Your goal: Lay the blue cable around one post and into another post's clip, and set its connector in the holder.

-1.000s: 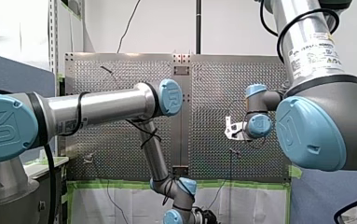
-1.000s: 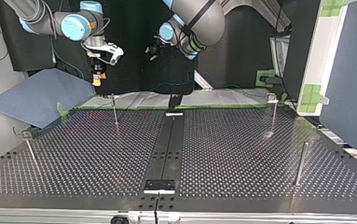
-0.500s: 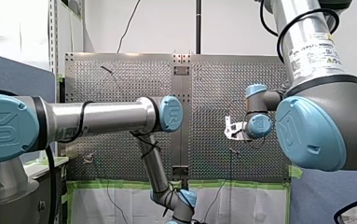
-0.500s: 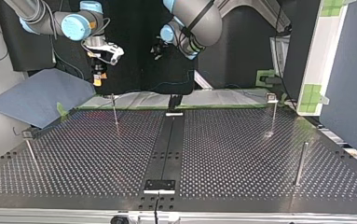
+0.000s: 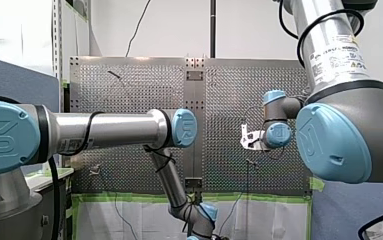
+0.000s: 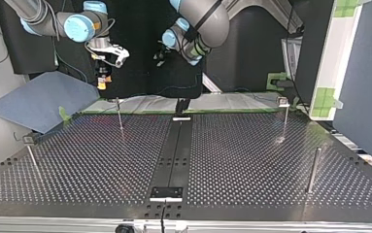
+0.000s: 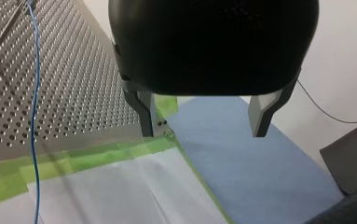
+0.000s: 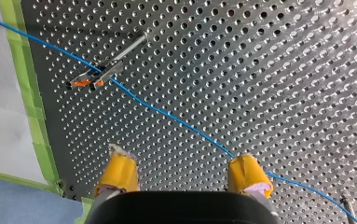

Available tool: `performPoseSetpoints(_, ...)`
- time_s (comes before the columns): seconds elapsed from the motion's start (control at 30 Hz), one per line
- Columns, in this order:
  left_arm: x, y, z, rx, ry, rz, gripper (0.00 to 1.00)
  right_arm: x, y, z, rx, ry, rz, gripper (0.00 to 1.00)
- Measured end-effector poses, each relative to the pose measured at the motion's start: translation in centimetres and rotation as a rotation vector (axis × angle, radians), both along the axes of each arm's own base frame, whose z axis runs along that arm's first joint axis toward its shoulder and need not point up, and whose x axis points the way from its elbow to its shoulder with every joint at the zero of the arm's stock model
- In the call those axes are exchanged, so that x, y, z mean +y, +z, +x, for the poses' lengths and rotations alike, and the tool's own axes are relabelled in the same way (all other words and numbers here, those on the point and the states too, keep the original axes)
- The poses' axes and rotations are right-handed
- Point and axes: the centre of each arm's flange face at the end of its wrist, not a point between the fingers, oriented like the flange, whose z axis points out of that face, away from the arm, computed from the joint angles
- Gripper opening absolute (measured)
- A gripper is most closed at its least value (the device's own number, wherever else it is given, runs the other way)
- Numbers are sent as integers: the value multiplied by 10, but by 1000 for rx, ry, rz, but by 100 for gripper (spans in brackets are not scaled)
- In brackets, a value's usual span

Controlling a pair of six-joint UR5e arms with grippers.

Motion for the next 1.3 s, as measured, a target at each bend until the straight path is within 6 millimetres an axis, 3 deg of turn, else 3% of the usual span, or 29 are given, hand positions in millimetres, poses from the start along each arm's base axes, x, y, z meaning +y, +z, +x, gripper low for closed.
performPoseSetpoints(0.43, -30, 33, 52, -120, 64, -75, 100, 0, 0, 1, -6, 2, 3, 98)
performPoseSetpoints(1.3, -111, 120, 113, -321, 160, -420, 100, -1, -3, -7, -20, -17, 28, 98)
